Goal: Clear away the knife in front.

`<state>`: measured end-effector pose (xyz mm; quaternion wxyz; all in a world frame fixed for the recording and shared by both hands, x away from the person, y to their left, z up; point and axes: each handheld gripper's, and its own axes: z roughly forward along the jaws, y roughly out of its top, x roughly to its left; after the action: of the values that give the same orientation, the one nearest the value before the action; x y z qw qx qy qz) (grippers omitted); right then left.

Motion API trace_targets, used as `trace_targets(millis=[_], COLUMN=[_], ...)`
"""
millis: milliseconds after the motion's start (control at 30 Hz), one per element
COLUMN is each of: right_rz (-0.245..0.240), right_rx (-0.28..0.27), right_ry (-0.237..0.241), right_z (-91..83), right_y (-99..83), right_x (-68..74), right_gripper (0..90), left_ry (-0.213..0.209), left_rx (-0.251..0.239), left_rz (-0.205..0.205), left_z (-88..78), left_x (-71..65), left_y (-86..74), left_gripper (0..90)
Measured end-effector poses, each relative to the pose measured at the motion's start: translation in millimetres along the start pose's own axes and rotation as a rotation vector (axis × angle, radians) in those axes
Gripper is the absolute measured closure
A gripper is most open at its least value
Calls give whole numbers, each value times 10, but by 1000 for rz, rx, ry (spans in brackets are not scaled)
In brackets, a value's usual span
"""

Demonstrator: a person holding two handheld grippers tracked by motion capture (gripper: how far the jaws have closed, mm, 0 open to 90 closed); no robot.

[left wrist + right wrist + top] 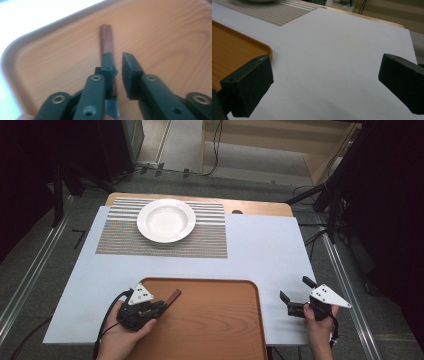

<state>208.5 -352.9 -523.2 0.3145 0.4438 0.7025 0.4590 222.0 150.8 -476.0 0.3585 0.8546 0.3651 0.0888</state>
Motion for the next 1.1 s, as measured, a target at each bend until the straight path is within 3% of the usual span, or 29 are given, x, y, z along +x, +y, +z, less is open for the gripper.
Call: trace_targets(millis=[100, 200, 267, 433, 1100], right_rz=[0, -1, -1, -4, -5], right_rx=[-1, 0, 0, 0, 5], right_ry=[-2, -1, -2, -2, -1], right_z=[-1, 0, 0, 3, 4], right_y=[0, 0, 0, 0, 1], right_x=[0, 0, 1, 1, 4], right_gripper=[0, 0, 0, 0, 0], left_ry=[-25, -2, 14, 44, 66], left_rx=[12, 49, 63, 73, 60], left_rz=[18, 67, 76, 60, -48], left_z=[88, 168, 191, 170, -34], left_x=[-35, -78, -73, 12, 377], left_y=[14, 11, -2, -45, -193], left_gripper=[885, 888, 888, 889, 888])
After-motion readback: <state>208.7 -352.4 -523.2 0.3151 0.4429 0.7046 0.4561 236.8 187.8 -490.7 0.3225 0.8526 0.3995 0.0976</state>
